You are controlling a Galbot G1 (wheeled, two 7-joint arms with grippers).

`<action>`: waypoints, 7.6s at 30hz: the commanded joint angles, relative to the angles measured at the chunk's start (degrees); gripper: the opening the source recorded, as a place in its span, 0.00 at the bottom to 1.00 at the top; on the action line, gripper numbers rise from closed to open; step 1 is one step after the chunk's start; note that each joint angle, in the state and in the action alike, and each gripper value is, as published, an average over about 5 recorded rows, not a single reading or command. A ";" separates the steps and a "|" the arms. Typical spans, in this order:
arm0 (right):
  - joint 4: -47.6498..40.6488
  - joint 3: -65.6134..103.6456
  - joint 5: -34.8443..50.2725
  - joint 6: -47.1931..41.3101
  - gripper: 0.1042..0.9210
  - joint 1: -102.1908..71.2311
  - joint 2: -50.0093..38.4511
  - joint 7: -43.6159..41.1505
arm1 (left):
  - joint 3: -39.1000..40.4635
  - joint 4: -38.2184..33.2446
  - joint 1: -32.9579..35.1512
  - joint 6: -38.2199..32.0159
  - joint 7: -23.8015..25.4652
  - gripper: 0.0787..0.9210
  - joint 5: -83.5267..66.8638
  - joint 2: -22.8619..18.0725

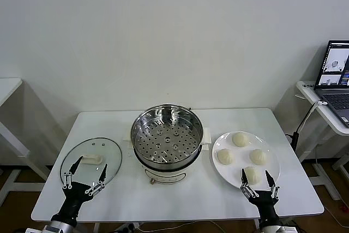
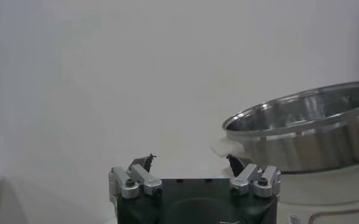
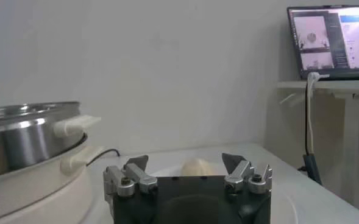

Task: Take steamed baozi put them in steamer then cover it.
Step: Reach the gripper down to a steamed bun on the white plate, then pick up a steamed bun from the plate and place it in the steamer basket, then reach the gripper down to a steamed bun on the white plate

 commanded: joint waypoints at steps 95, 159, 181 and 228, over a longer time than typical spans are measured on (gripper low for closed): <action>-70.80 -66.05 -40.57 -7.10 0.66 98.19 -8.00 -80.63 | -0.33 -5.05 2.74 0.47 -2.17 0.88 -0.04 -2.04; -61.73 -85.27 -53.24 25.01 0.70 113.23 18.73 -80.17 | -0.58 -7.02 3.41 0.17 -3.48 0.88 -0.52 -2.19; -45.12 -93.39 -14.14 -2.95 0.88 132.99 -1.93 -87.82 | -0.51 -7.17 3.23 0.78 -3.81 0.88 -0.49 -2.20; -48.44 -108.71 -3.38 -22.81 0.88 110.30 -14.81 -64.93 | 0.26 -7.25 3.18 1.11 -5.60 0.88 -0.15 -2.49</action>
